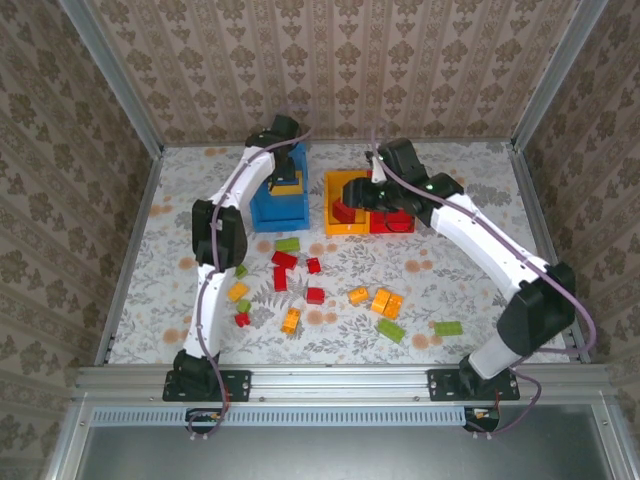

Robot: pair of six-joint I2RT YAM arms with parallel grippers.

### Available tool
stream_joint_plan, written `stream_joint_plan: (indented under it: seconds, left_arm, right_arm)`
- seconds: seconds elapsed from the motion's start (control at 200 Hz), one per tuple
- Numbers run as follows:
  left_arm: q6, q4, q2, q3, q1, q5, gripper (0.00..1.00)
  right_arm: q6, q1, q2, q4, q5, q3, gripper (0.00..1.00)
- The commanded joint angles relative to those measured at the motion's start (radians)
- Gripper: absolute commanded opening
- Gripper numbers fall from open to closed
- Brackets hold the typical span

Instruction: Sort the legos into containers by color

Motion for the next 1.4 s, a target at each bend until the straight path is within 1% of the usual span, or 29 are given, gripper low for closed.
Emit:
stream_joint_plan:
  seconds: [0.0,0.09,0.105,0.22,0.285,0.3,0.325,0.44,0.46,0.525,0.61,0.7,0.82,0.93,1.12,1.395]
  left_arm:
    - [-0.048,-0.036,-0.153,-0.029,-0.02,-0.025,0.59]
    - [-0.071,-0.03,-0.221,-0.095,-0.029,-0.02,0.6]
    - [-0.075,-0.026,-0.236,-0.106,-0.029,-0.019,0.61]
    - [-0.091,0.02,-0.353,-0.242,-0.043,0.011,0.62]
    - [-0.08,0.074,-0.437,-0.34,-0.05,0.04,0.62]
    - [-0.072,0.087,-0.455,-0.37,-0.079,0.046,0.62]
    - [-0.058,0.115,-0.492,-0.412,-0.095,0.059,0.63]
    - [0.02,0.247,-0.658,-0.644,-0.178,0.154,0.63]
    - [0.036,0.277,-0.689,-0.685,-0.199,0.18,0.63]
    - [0.102,0.368,-0.775,-0.808,-0.263,0.32,0.64]
    - [0.162,0.386,-0.841,-0.902,-0.365,0.421,0.64]
    - [0.173,0.383,-0.89,-0.978,-0.459,0.476,0.64]
    - [0.136,0.47,-0.963,-1.098,-0.528,0.554,0.64]
    - [0.133,0.497,-0.986,-1.136,-0.57,0.579,0.65]
    - [0.142,0.493,-0.971,-1.126,-0.579,0.58,0.65]
    - [0.141,0.494,-0.935,-1.087,-0.579,0.589,0.65]
  right_arm:
    - [0.059,-0.017,-0.104,-0.098,0.089,-0.079,0.54]
    - [0.138,-0.032,-0.142,-0.217,0.157,-0.127,0.54]
    - [0.153,-0.035,-0.173,-0.24,0.166,-0.136,0.54]
    - [0.302,-0.074,-0.248,-0.428,0.241,-0.205,0.54]
    - [0.39,-0.113,-0.29,-0.522,0.255,-0.255,0.54]
    - [0.41,-0.125,-0.3,-0.538,0.251,-0.271,0.54]
    - [0.439,-0.143,-0.318,-0.556,0.238,-0.298,0.54]
    - [0.568,-0.21,-0.396,-0.594,0.178,-0.437,0.55]
    - [0.593,-0.215,-0.408,-0.597,0.17,-0.461,0.56]
    - [0.672,-0.234,-0.446,-0.599,0.136,-0.536,0.58]
    - [0.766,-0.24,-0.491,-0.577,0.099,-0.631,0.61]
    - [0.843,-0.245,-0.514,-0.541,0.06,-0.715,0.62]
    - [0.928,-0.254,-0.532,-0.495,0.044,-0.797,0.64]
    - [0.975,-0.281,-0.545,-0.44,0.036,-0.862,0.65]
    - [1.008,-0.317,-0.505,-0.32,0.017,-0.928,0.65]
    - [0.959,-0.384,-0.428,-0.25,0.021,-0.95,0.65]
